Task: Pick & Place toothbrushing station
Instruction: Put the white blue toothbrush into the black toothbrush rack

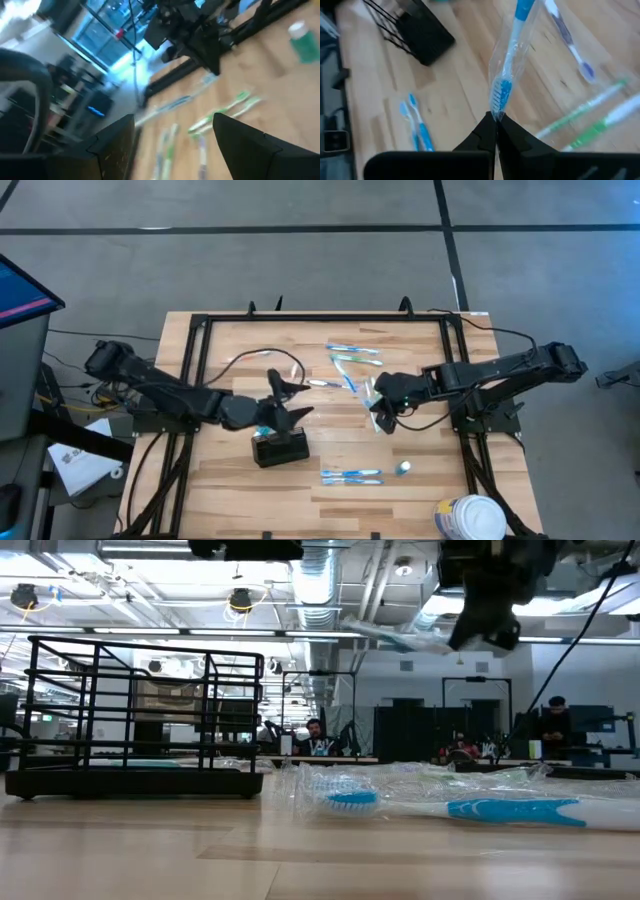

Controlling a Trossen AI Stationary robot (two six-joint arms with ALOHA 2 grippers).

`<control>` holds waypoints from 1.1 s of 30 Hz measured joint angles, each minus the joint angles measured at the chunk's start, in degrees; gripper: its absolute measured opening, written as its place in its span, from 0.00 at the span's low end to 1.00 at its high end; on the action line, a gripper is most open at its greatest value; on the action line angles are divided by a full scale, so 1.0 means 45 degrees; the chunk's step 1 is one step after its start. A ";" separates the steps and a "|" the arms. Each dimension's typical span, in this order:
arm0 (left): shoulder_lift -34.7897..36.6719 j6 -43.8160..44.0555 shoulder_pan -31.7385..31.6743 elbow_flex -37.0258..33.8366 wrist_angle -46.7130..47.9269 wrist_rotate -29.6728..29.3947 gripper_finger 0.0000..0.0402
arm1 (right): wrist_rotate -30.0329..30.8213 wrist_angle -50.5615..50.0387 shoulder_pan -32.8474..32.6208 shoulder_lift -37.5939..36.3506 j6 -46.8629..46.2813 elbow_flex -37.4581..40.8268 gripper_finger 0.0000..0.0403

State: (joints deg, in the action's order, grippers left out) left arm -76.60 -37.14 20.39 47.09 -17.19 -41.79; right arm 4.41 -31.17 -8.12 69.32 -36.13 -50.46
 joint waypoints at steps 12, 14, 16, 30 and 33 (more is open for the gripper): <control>-0.2590 -0.5385 0.0799 0.1195 -0.1967 -0.1494 0.66 | -0.0029 0.3233 0.0000 0.0000 0.0409 -0.0010 0.00; -0.2923 -0.6232 0.0799 0.1225 -0.2546 -0.1914 0.66 | -0.0118 0.3765 0.0000 0.0000 0.0498 -0.0010 0.00; -0.3225 -0.7233 0.0799 0.1225 -0.3368 -0.2471 0.66 | -0.0346 0.4101 0.0000 0.0000 0.0513 -0.0010 0.00; -0.3946 -1.1468 0.0785 0.1225 -0.5128 -0.2979 0.66 | -0.1035 0.5515 -0.0024 0.0097 0.0702 -0.0010 0.00; -0.3943 -1.2115 0.0774 0.1225 -0.5366 -0.2844 0.66 | -0.1035 0.5660 -0.0053 0.0269 0.0702 -0.0010 0.00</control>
State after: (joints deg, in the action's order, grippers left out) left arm -94.35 -91.66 23.87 52.60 -41.34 -54.59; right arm -0.25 -5.70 -8.36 70.53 -32.97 -50.50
